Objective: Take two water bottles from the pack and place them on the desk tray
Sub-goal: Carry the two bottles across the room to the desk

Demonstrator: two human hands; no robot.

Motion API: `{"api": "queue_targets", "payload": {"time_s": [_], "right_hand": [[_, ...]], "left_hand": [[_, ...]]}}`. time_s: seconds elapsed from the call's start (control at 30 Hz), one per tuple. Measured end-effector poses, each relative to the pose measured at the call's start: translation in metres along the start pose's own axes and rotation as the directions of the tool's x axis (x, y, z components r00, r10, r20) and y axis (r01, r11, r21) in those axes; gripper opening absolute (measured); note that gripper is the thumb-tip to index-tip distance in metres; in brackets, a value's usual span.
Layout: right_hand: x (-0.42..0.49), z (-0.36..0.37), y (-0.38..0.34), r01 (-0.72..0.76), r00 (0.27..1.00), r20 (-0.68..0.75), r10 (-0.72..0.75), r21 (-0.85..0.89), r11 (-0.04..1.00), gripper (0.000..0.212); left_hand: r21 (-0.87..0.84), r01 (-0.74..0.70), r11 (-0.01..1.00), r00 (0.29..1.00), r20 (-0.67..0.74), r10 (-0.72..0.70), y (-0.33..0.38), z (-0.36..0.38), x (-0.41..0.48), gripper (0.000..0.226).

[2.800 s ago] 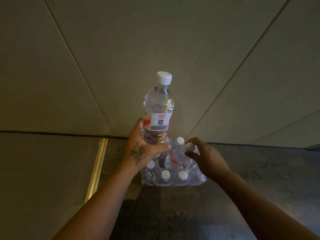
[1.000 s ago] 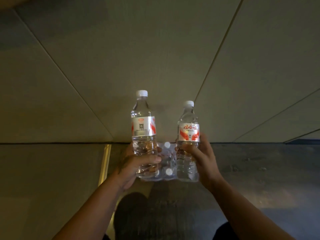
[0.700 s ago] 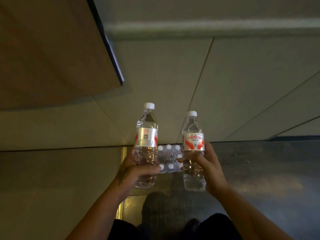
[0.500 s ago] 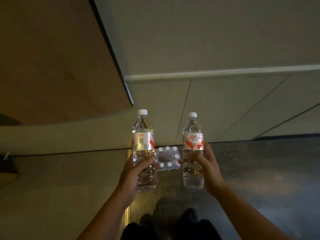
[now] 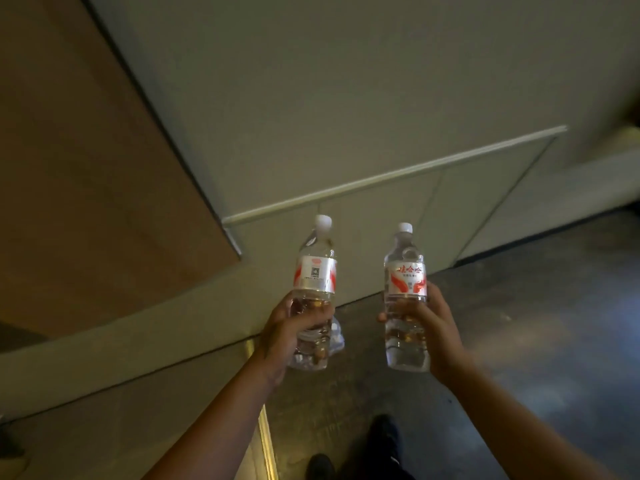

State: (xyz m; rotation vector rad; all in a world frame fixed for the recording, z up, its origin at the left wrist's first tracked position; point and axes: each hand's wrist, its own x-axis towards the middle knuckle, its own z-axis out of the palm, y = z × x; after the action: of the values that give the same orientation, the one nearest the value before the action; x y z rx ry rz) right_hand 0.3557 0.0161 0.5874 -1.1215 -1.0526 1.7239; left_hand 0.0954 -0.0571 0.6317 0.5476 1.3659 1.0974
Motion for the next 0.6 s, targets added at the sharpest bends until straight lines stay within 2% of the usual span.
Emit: {"api": "queue_targets", "payload": {"time_s": [0.13, 0.23, 0.33, 0.47, 0.6], "right_hand": [[-0.048, -0.043, -0.007, 0.069, 0.981, -0.183, -0.062, 0.034, 0.997, 0.045], [-0.092, -0.088, -0.014, 0.092, 0.938, -0.337, -0.073, 0.040, 0.995, 0.049], [-0.143, -0.137, -0.022, 0.125, 0.864, -0.497, -0.081, 0.056, 0.991, 0.057], [-0.211, -0.200, -0.032, 0.183, 0.752, -0.653, -0.095, 0.067, 0.981, 0.070], [-0.257, -0.265, -0.040, 0.256, 0.615, -0.783, -0.091, 0.089, 0.963, 0.064]], "left_hand": [[0.038, 0.009, 0.999, 0.985, 0.169, -0.015, 0.008, 0.052, 0.005, 0.051], [0.097, 0.036, 0.995, 0.951, 0.302, -0.064, 0.003, 0.107, 0.009, 0.055], [0.174, 0.034, 0.984, 0.888, 0.447, -0.110, -0.007, 0.178, 0.007, 0.056], [0.267, 0.007, 0.964, 0.773, 0.610, -0.174, -0.030, 0.285, 0.001, 0.045], [0.365, 0.004, 0.931, 0.657, 0.701, -0.278, -0.061, 0.387, -0.005, 0.049]]}}
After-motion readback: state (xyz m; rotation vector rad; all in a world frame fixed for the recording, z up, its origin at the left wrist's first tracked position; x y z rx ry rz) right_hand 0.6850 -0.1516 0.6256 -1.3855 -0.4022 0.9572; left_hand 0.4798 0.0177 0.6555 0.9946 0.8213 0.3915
